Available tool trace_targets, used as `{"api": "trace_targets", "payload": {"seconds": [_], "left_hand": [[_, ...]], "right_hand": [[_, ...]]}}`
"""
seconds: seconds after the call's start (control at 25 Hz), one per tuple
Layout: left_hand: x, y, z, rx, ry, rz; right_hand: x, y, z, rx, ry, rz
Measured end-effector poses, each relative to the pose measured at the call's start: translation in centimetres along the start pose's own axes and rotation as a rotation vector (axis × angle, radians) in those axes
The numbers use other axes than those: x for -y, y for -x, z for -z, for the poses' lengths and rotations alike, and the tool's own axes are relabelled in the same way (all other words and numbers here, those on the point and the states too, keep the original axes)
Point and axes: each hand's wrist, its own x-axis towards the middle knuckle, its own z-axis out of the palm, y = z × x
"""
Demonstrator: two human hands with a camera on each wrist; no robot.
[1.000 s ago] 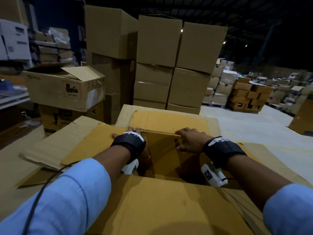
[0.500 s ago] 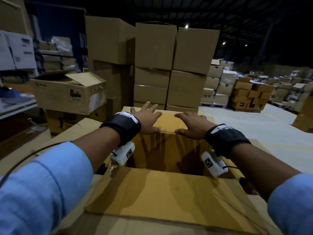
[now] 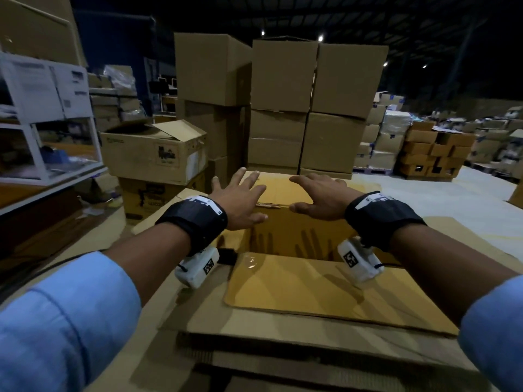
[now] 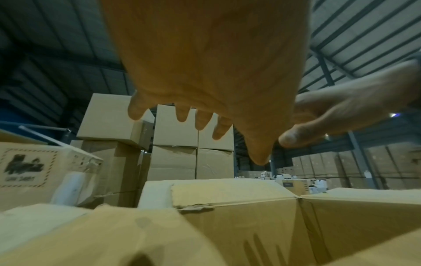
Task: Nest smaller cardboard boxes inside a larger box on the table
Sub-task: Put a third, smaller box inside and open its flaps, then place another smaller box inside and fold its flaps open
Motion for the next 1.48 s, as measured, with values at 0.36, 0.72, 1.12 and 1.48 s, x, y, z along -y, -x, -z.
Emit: {"api": "trace_targets", "payload": {"seconds": [0.36, 0.72, 1.12, 1.48], "left_hand": [[15.2, 1.0, -3.4, -0.018, 0.126, -0.074], [22.2, 6.6, -6.5, -0.034, 0.175, -0.042], [28.5, 16.0, -9.7, 0.000, 0.101, 0.000], [40.4, 13.9, -10.0, -0.103, 0.177, 0.072]], "right_hand": [[12.9, -5.4, 0.9, 0.020, -0.028, -0.090], [22.6, -3.7, 0.1, 0.053, -0.035, -0.160], [32.0, -0.6, -1.9, -0.010, -0.266, -0.147], [39.6, -11.0, -0.9, -0.096, -0.223, -0.098]]}}
